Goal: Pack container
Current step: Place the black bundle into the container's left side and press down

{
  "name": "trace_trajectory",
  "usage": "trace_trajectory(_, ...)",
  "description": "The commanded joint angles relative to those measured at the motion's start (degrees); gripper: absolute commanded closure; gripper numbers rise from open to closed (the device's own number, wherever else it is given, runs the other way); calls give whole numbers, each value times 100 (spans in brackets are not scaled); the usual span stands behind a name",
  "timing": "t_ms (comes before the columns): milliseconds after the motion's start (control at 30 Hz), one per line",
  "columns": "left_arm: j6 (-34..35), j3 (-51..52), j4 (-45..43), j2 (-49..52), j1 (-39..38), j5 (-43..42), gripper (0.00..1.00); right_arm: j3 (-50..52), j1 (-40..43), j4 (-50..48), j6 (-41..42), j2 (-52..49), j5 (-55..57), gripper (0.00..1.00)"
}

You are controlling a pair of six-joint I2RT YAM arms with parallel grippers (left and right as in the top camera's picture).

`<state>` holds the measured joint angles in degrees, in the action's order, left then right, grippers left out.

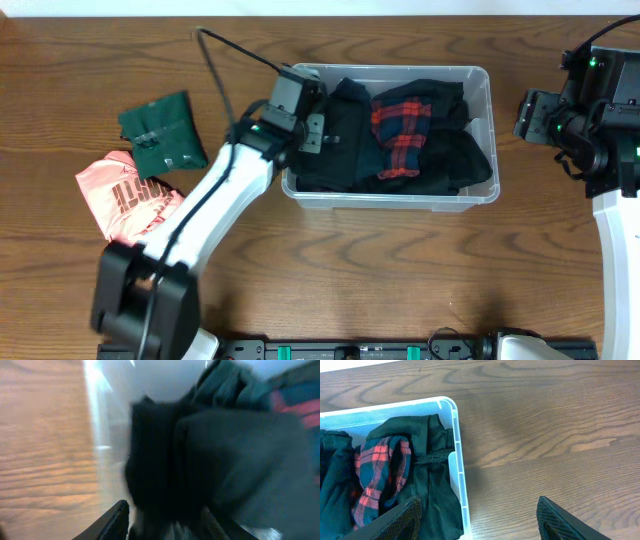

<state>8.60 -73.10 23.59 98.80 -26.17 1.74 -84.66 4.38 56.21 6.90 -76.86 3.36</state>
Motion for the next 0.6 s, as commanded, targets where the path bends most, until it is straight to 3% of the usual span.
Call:
trace_trajectory(0, -149, -9, 44, 420, 4, -111, 53, 2, 42, 13, -79, 28, -61, 28)
trace_trajectory(333, -155, -13, 297, 479, 0, 348, 53, 2, 42, 13, -79, 28, -63, 28)
trace_trajectory(567, -46, 44, 1143, 579, -63, 391, 53, 2, 42, 15, -79, 28, -63, 28)
